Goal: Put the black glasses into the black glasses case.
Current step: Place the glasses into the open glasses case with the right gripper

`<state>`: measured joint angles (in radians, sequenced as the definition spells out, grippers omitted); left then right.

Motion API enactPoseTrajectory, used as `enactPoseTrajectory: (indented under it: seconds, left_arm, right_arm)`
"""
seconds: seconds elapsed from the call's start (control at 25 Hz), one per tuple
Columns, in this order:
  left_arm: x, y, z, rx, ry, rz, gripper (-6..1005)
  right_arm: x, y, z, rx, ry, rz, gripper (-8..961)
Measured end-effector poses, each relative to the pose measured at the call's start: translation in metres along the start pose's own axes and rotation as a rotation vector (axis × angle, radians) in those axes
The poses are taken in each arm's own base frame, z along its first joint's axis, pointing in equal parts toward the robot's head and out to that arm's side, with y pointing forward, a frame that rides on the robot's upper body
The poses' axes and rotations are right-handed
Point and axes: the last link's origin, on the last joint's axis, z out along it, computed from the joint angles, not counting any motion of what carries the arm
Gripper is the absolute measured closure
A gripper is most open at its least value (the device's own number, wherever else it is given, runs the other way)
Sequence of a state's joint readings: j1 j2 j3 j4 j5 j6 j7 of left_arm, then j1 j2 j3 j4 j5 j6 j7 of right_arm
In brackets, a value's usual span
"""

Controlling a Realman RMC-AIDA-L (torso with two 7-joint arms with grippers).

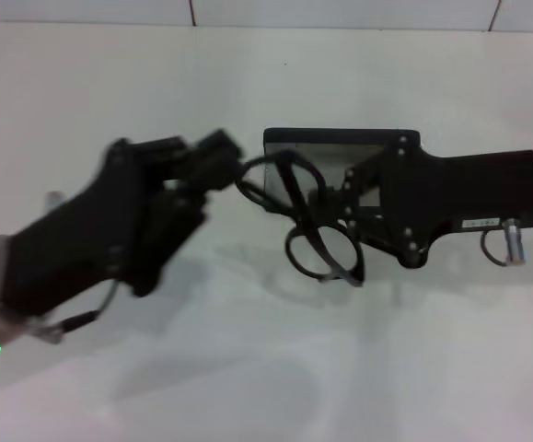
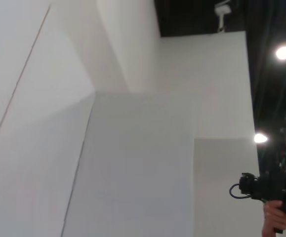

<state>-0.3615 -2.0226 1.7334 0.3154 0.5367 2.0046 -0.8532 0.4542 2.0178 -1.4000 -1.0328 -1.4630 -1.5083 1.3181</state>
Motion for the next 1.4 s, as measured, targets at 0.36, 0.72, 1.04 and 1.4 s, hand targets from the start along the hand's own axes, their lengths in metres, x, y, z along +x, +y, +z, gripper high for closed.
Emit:
enactPoseTrajectory:
  seconds: [0.36,0.72,1.04,1.4]
  left_arm:
    - [0.026,0.013,-0.029,-0.05,-0.053,0.072,901]
    - [0.019,0.012,-0.027,-0.178,-0.19,0.027,900]
    - [0.017,0.011,-0.026,-0.21,-0.223,0.016,901]
    - [0.018,0.007,-0.028,-0.169,-0.207,0.032,900]
  right_arm:
    - [-0.022,0.01,0.002,0.029,0.402,-0.09,910]
    - [-0.017,0.009,0.041,0.084,0.816,-0.275,908]
    - [-0.018,0.005,0.07,0.224,1.042,-0.502,907]
    - [-0.01,-0.009,0.077,0.296,1.028,-0.586,906]
